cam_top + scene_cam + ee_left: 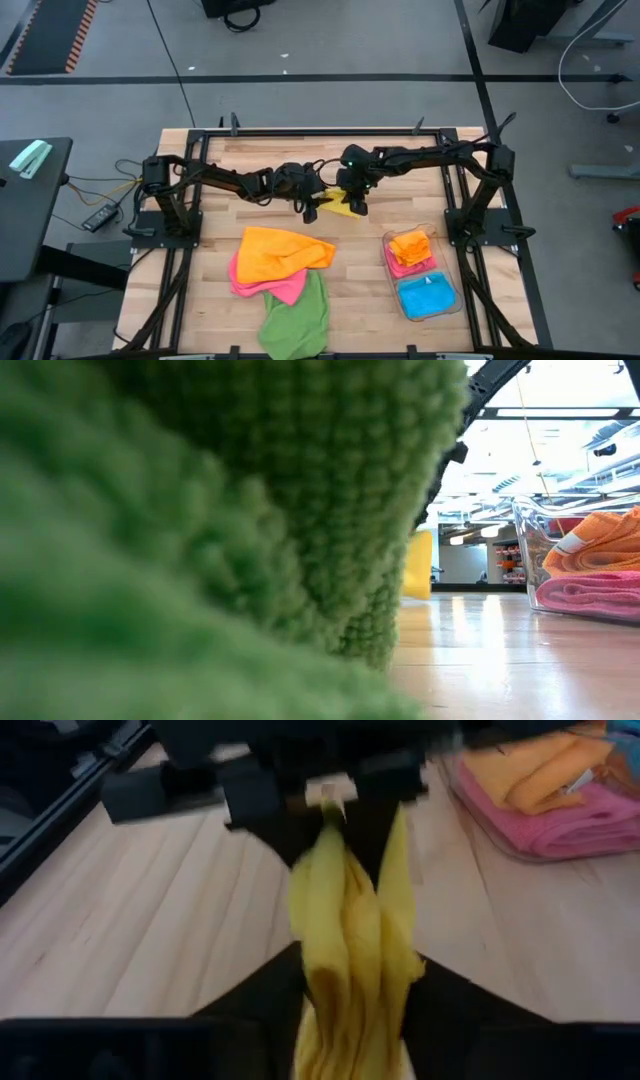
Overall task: Fold microfiber towels
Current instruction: Put the folded yellow towel into the transparent bin
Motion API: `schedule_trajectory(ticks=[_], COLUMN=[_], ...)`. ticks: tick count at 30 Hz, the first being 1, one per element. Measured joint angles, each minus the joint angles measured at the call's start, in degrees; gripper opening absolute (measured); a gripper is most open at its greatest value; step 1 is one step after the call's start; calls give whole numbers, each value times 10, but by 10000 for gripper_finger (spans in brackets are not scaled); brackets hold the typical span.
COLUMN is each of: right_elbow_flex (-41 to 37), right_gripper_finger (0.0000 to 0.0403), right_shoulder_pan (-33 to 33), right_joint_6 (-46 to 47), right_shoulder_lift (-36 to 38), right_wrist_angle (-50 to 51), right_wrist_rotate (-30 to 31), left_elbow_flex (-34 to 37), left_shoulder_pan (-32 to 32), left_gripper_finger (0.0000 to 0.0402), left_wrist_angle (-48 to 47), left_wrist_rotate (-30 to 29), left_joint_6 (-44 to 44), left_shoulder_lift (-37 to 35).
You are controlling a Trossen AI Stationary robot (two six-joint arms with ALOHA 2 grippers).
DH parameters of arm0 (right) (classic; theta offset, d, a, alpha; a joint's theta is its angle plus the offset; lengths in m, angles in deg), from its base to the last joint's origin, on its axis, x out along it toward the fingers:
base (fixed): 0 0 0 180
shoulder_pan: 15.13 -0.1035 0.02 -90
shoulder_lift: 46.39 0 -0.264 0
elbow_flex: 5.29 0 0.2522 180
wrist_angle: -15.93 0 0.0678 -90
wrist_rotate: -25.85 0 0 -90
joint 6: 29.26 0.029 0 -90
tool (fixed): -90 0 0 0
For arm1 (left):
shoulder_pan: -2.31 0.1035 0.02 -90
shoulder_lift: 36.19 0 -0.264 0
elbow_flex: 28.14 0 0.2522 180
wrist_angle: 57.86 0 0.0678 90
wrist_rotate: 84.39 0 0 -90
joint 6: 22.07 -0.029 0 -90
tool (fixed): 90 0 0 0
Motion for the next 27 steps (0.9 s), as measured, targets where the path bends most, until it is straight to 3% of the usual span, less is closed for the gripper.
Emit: schedule_trajectory(ticks=[4, 8, 19, 27], right_elbow_flex=[57, 97, 177, 229], right_gripper_finger=[33, 32, 31, 31], right_shoulder_pan=[-3, -15, -49, -117], right_joint_6=[-19, -52, -80, -81], right_shoulder_lift=[0, 0, 1, 1], right_wrist_angle=[127, 219, 405, 474], right_wrist_rotate=[-2, -34, -75, -200], left_elbow_flex=[0, 0, 0, 0], left_shoulder_pan=[-1, -1, 0, -1], left_gripper_finger=[202, 222, 198, 192], left_wrist_angle=[-14, -27, -67, -68], left_wrist_rotate=[0, 0, 0, 0], left_joint_6=[-7, -7, -7, -5], left_shoulder_lift=[0, 0, -1, -1])
